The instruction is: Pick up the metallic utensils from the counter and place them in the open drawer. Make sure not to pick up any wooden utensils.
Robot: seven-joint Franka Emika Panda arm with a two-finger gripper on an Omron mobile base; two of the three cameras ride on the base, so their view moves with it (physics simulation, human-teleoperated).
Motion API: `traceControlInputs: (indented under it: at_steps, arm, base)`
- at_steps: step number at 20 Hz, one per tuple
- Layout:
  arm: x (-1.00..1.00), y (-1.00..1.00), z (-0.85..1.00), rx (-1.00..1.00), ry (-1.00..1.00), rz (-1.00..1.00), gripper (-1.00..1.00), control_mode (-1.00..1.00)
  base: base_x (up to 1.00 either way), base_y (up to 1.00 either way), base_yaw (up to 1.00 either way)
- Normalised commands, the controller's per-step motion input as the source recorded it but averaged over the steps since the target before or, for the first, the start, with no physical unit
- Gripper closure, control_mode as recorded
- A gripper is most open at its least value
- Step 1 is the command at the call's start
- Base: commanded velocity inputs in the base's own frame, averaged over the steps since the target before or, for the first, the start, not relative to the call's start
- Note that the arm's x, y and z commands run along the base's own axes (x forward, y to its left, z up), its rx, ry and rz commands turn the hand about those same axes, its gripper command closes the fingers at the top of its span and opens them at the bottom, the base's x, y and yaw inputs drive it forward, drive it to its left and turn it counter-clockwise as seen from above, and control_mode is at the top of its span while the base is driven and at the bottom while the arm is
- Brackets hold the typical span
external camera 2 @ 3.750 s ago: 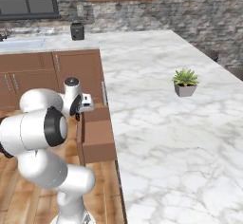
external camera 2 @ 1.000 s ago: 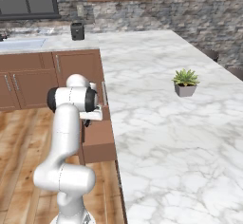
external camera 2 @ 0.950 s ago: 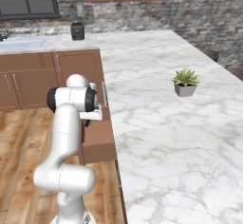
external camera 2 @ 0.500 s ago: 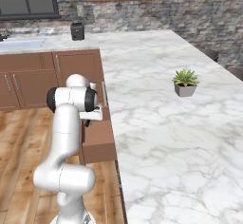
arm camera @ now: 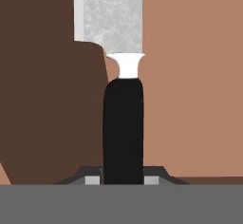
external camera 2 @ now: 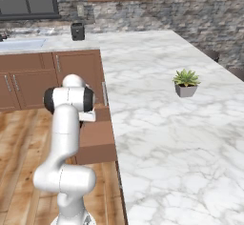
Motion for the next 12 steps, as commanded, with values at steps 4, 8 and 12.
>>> traceControlInputs:
  at_steps: [4,8,12]
  arm:
    - [-0.29,0.92,0.00,0.00,0.00,0.00,1.00,-1.00]
    - [-0.29,1.00,0.00,-0.01,-0.05,0.00,1.00,-1.00]
    - [-0.33,0.97,0.07,0.00,-0.12,0.00,1.00,-1.00]
  base:
    - [0.00,0.00,0.00]
    - [0.00,0.00,0.00]
    - [0.00,0.00,0.00]
